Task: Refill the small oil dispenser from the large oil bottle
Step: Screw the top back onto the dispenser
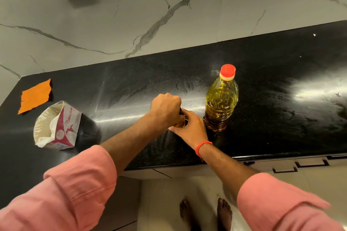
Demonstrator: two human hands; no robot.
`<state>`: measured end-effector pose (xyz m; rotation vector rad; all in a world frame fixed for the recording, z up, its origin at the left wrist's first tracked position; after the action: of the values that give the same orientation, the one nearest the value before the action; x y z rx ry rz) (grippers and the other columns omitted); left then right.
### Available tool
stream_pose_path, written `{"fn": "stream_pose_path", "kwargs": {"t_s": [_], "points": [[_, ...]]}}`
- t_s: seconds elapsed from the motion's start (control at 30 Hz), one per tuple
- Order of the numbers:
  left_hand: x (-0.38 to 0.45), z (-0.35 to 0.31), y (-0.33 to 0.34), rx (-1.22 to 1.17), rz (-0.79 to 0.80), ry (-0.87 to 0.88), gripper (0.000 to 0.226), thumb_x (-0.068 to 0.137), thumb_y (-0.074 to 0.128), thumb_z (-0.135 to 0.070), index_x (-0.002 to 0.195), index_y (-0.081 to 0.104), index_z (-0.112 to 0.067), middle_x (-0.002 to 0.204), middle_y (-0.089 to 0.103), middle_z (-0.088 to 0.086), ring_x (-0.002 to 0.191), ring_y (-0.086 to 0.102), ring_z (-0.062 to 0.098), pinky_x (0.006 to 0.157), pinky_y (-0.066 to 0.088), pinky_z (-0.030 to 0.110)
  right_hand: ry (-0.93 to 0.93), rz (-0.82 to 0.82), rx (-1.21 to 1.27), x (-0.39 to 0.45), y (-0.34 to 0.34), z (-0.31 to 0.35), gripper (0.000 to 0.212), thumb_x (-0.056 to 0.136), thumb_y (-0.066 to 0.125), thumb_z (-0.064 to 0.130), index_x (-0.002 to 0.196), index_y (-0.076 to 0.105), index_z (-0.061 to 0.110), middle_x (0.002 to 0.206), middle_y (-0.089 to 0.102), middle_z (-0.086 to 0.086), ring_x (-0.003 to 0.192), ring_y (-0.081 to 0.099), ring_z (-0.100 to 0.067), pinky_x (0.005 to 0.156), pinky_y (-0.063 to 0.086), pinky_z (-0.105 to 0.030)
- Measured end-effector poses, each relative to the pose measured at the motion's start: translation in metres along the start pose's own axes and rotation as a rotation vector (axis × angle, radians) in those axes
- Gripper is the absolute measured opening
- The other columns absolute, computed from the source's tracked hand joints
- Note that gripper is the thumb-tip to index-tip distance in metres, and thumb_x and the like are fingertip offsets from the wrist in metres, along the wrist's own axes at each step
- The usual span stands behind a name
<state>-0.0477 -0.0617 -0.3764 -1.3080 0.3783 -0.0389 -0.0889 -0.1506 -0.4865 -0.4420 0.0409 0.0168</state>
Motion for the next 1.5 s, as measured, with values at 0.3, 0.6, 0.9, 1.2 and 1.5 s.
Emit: {"fn": "stream_pose_path", "kwargs": {"t_s": [0.3, 0.6, 0.9, 1.2, 1.5], "points": [[-0.003, -0.001, -0.002, 0.039, 0.011, 0.111, 0.030, 0.087, 0.070, -0.038, 0.104, 0.073, -0.014, 0.088, 0.071, 0.006, 0.070, 0.062, 0.023, 0.057, 0.048, 0.033, 0.017, 0.001, -0.023, 0.002, 0.001, -0.001, 0.042, 0.060, 0.082, 0.048, 0.097, 0.067, 0.034, 0.094, 0.068, 0.017, 0.088, 0.066, -0.005, 0.080, 0.059, -0.039], [0.001, 0.005, -0.003, 0.110, -0.002, 0.328, 0.022, 0.087, 0.065, -0.034, 0.105, 0.074, -0.024, 0.086, 0.074, 0.001, 0.070, 0.068, 0.023, 0.061, 0.058, 0.034, 0.027, -0.004, -0.051, 0.003, -0.003, 0.000, 0.043, 0.059, 0.086, 0.046, 0.096, 0.069, 0.032, 0.093, 0.070, 0.015, 0.089, 0.067, -0.007, 0.080, 0.059, -0.037], [-0.004, 0.009, -0.007, 0.215, 0.093, 0.424, 0.059, 0.081, 0.082, -0.035, 0.131, 0.054, -0.020, 0.106, 0.067, 0.005, 0.085, 0.066, 0.023, 0.064, 0.052, 0.033, 0.030, 0.014, -0.036, 0.001, -0.001, 0.000, 0.049, 0.059, 0.084, 0.051, 0.102, 0.067, 0.033, 0.099, 0.072, 0.013, 0.095, 0.069, -0.009, 0.085, 0.059, -0.038], [-0.002, 0.013, -0.002, 0.200, -0.001, 0.465, 0.044, 0.094, 0.067, -0.023, 0.136, 0.053, -0.022, 0.108, 0.070, 0.007, 0.088, 0.070, 0.026, 0.067, 0.056, 0.035, 0.037, 0.012, -0.034, -0.001, -0.003, 0.003, 0.045, 0.062, 0.088, 0.042, 0.100, 0.067, 0.034, 0.099, 0.073, 0.012, 0.096, 0.068, -0.011, 0.088, 0.058, -0.040], [-0.014, 0.010, -0.010, 0.256, -0.019, 0.537, 0.025, 0.099, 0.059, -0.026, 0.123, 0.067, -0.021, 0.103, 0.072, 0.005, 0.088, 0.071, 0.027, 0.063, 0.051, 0.032, 0.035, -0.001, -0.045, 0.005, -0.001, -0.007, 0.041, 0.055, 0.091, 0.041, 0.090, 0.069, 0.034, 0.090, 0.077, 0.006, 0.087, 0.072, -0.014, 0.080, 0.060, -0.041]]}}
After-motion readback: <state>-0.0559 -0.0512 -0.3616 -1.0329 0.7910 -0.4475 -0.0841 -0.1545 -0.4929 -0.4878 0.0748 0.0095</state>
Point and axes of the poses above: each hand's wrist, its own x-axis towards the middle knuckle, its own y-axis out of the palm, z = x × y, the point moved 3 cm from there along x, towards the middle knuckle
